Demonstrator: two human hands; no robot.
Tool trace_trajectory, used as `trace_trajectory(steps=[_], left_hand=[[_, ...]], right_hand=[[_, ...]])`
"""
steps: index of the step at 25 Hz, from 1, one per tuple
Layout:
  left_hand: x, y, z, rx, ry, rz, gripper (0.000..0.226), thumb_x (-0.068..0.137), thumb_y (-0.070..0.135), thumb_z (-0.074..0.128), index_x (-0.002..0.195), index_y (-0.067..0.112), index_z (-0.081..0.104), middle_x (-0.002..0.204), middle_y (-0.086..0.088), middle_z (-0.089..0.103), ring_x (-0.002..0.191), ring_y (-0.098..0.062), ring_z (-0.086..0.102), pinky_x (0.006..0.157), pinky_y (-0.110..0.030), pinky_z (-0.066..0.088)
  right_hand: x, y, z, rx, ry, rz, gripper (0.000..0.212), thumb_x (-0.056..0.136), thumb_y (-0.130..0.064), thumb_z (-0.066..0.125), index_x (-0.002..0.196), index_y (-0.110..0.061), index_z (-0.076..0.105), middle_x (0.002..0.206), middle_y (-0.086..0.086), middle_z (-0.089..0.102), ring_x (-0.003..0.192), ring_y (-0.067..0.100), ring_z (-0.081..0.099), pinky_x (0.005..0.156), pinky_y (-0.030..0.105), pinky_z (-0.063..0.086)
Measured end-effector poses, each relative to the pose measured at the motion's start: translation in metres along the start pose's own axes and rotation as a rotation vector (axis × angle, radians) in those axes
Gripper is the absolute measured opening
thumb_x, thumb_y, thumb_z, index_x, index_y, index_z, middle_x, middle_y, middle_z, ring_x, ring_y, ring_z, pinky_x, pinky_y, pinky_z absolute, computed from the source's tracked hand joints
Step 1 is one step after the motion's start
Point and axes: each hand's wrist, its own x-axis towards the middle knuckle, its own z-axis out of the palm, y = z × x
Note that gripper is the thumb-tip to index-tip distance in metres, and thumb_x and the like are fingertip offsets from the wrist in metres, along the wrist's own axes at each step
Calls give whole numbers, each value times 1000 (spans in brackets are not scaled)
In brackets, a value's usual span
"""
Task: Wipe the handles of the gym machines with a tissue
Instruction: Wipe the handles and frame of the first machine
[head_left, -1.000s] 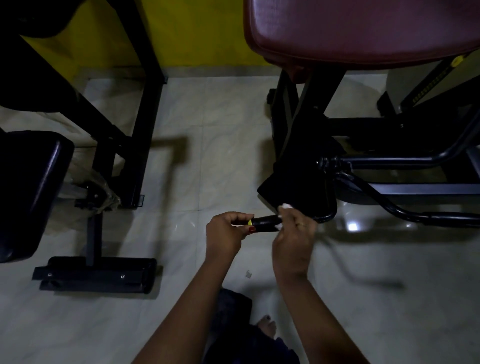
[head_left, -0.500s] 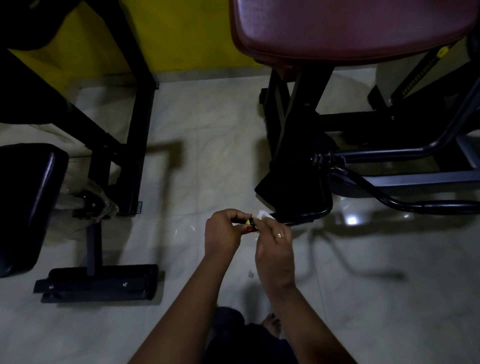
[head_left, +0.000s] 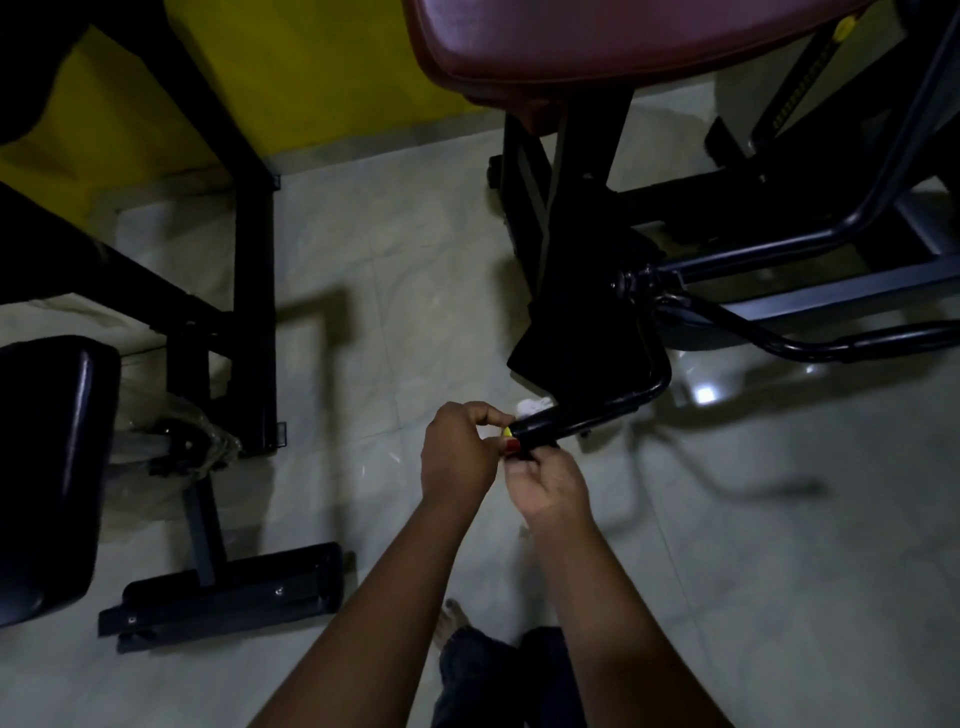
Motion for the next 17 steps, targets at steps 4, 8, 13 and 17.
trace_trajectory(steps=[4,8,13,17], left_hand=[[-1,-2,1,6,6,38,17,79,15,77,89,28,75,100,10,63,90,-3,53,74,-18,37],[2,-5,4,-19,-9,47,16,78,14,77,85,28,75,93,11,70,80,-11,64,68,-24,48],[5,-6,-4,-56,-97,119,16,78,15,79,94,18,77,91,6,73,78,-3,63,69,-11,45],[9,-3,-11,-117,-179,89,16,76,18,81,92,16,78,84,4,72,69,-2,61,67,-17,51]], right_hand=[[-7,5,-9,-47,-63,-40,34,98,6,36,127,2,53,83,1,68,76,13,59,64,20,50],[-13,-11,-14,75,-126,46,38,89,14,37,82,-1,72,76,13,67,57,13,63,52,17,52],[-19,12,-12,114,45,-64,18,91,10,49,84,-2,60,80,11,60,68,16,58,52,20,53],[-15,-2,-10,189,41,-169,38,95,4,48,66,-12,66,71,1,60,59,11,55,46,16,47]])
